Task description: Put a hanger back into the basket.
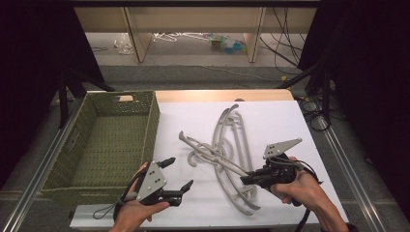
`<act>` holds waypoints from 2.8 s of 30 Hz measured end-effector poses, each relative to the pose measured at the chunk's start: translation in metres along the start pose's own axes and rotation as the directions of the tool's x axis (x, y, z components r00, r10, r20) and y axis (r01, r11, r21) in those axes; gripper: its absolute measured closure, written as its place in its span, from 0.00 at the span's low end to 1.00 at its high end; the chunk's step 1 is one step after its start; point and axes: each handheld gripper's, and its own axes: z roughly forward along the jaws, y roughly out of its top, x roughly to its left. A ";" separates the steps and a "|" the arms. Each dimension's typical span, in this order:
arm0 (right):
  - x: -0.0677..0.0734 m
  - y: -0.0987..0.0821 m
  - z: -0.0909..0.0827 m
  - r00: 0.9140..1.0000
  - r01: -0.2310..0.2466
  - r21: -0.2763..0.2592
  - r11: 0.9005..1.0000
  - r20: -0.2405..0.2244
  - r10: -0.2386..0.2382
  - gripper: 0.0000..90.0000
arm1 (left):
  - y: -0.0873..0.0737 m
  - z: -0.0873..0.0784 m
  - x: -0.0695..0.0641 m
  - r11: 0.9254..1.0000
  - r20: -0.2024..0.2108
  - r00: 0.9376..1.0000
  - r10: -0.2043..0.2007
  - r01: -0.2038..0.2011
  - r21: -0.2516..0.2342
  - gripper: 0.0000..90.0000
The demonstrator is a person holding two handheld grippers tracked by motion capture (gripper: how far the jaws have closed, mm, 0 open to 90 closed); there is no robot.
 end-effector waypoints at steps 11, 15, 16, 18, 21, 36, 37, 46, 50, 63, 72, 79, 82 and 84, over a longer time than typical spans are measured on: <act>0.019 -0.002 0.006 0.990 0.105 0.054 0.993 -0.098 -0.100 0.92 | 0.006 0.033 0.004 0.984 0.169 0.978 0.121 -0.140 0.110 0.43; 0.022 -0.002 0.009 0.982 0.144 0.078 0.986 -0.134 -0.133 0.92 | 0.005 0.037 0.003 0.960 0.281 0.939 0.200 -0.245 0.135 0.53; 0.023 -0.002 0.010 0.980 0.149 0.081 0.985 -0.142 -0.137 0.92 | 0.004 0.038 0.003 0.956 0.302 0.930 0.209 -0.259 0.138 0.56; 0.023 -0.002 0.012 0.979 0.156 0.087 0.984 -0.142 -0.143 0.92 | 0.003 0.039 0.003 0.946 0.340 0.911 0.235 -0.295 0.136 0.66; 0.022 -0.004 0.012 0.978 0.163 0.089 0.983 -0.148 -0.149 0.91 | 0.003 0.038 0.001 0.923 0.389 0.874 0.291 -0.364 0.127 0.73; 0.007 -0.002 -0.015 0.984 0.140 0.062 0.988 0.100 -0.146 0.51 | 0.018 0.032 -0.013 0.911 0.415 0.880 0.232 -0.346 0.224 0.88; 0.007 -0.002 -0.015 0.984 0.140 0.062 0.988 0.100 -0.146 0.51 | 0.019 0.032 -0.011 0.910 0.410 0.884 0.226 -0.341 0.235 0.88; 0.009 0.002 -0.038 0.969 0.088 -0.088 0.992 0.239 -0.065 0.43 | 0.032 0.017 0.014 0.960 0.305 0.952 -0.014 -0.073 0.270 0.88; 0.010 0.001 -0.038 0.974 0.055 -0.133 0.990 0.225 -0.023 0.40 | 0.039 0.006 0.025 0.969 0.279 0.956 -0.091 0.020 0.248 0.88; 0.015 -0.016 -0.010 0.962 -0.005 -0.153 0.988 0.270 0.047 0.30 | 0.084 -0.037 0.058 0.973 0.281 0.935 -0.216 0.183 0.138 0.88; 0.013 -0.029 0.000 0.967 -0.038 -0.122 0.992 0.247 0.068 0.30 | 0.124 -0.064 0.116 0.966 0.195 0.949 -0.249 0.229 0.118 0.88; 0.009 -0.033 0.004 0.966 -0.047 -0.124 0.991 0.245 0.077 0.30 | 0.108 -0.084 0.156 0.955 0.063 0.960 -0.273 0.263 0.140 0.88; 0.010 -0.033 0.005 0.967 -0.067 -0.130 0.989 0.237 0.097 0.28 | 0.093 -0.090 0.175 0.947 0.016 0.956 -0.293 0.288 0.144 0.88; 0.010 -0.033 0.006 0.966 -0.070 -0.132 0.989 0.239 0.101 0.26 | 0.090 -0.092 0.181 0.946 0.001 0.956 -0.293 0.289 0.148 0.88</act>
